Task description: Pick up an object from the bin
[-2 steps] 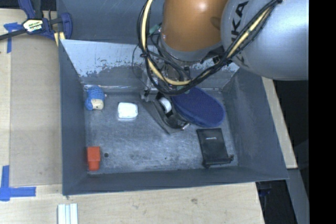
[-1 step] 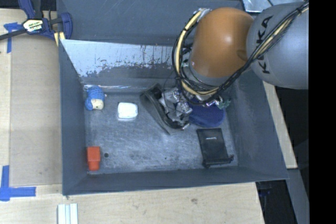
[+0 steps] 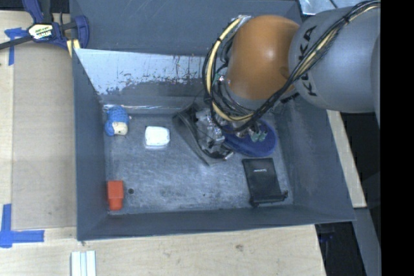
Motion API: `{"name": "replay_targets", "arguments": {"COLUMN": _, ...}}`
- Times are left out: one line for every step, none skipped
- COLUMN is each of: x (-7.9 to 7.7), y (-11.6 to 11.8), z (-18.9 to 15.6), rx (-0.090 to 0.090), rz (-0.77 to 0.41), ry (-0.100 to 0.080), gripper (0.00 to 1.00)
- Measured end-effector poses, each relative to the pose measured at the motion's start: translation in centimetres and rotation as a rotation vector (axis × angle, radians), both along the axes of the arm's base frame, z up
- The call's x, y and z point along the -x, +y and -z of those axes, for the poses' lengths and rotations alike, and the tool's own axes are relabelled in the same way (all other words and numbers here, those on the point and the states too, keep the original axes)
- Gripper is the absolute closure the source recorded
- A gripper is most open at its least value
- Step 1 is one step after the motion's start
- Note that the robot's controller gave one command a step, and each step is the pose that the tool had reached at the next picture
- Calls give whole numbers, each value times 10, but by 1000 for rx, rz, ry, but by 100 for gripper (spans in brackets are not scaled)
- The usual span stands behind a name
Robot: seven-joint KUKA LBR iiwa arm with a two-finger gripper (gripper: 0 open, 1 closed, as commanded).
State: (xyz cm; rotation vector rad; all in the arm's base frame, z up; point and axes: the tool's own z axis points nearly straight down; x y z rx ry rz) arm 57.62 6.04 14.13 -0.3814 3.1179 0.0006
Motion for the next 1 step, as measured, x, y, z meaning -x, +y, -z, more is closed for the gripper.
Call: {"name": "replay_targets", "arguments": {"x": -34, "y": 9, "z": 27, "rx": 8, "rz": 206, "ry": 29, "gripper": 100}}
